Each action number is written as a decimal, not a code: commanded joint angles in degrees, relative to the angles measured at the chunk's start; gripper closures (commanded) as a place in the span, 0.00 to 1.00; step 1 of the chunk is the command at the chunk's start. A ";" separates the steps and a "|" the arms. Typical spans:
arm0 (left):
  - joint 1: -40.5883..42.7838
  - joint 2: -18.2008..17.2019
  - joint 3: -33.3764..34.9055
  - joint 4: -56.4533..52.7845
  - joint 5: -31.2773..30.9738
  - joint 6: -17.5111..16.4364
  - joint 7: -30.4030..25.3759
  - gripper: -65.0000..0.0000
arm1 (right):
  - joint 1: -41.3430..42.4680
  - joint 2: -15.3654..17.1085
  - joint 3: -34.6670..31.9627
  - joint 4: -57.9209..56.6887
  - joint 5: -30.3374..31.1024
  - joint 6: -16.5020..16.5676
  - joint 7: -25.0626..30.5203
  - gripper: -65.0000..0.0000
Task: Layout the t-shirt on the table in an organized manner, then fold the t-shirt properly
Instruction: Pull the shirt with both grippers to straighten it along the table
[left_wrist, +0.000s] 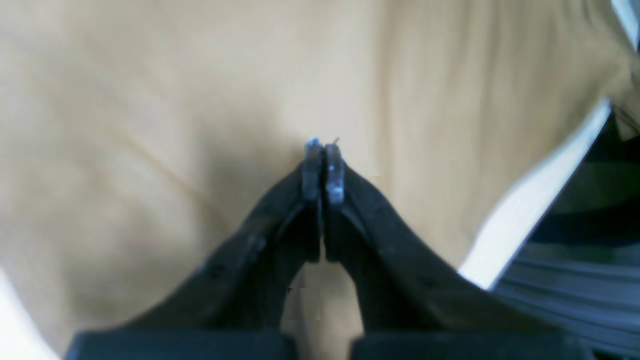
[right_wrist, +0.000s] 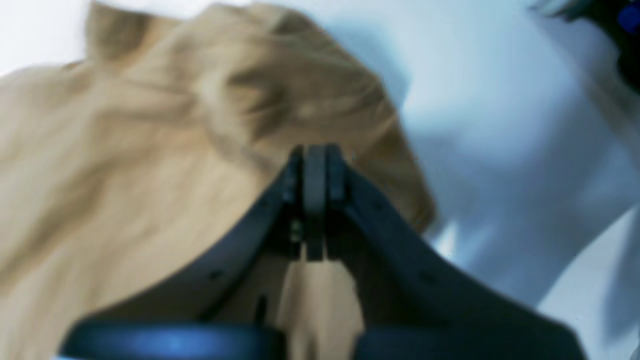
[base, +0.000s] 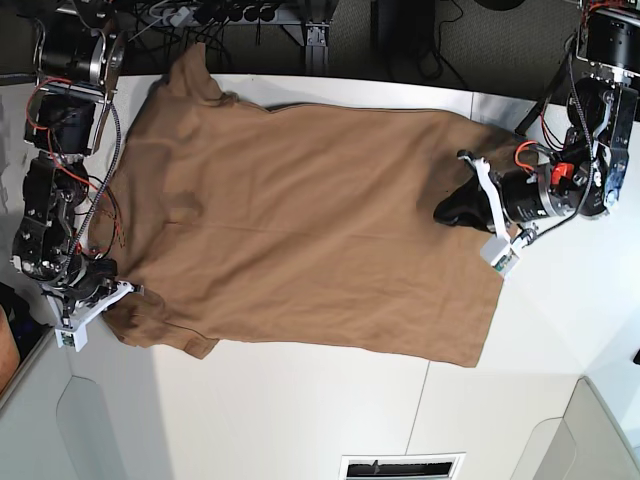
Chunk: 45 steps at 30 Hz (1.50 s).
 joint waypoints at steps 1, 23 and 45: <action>-1.14 -0.83 -1.01 0.85 -0.79 -0.54 -0.96 1.00 | -0.31 0.79 0.26 4.24 2.27 0.31 -1.01 1.00; -5.79 -0.11 -2.08 -20.52 10.84 -0.54 -10.78 0.80 | -25.66 0.04 0.28 15.21 4.13 1.40 4.20 1.00; -6.10 -0.04 -2.10 -13.94 4.28 -0.54 -4.98 0.72 | -15.54 0.02 4.94 17.27 9.68 7.10 4.44 1.00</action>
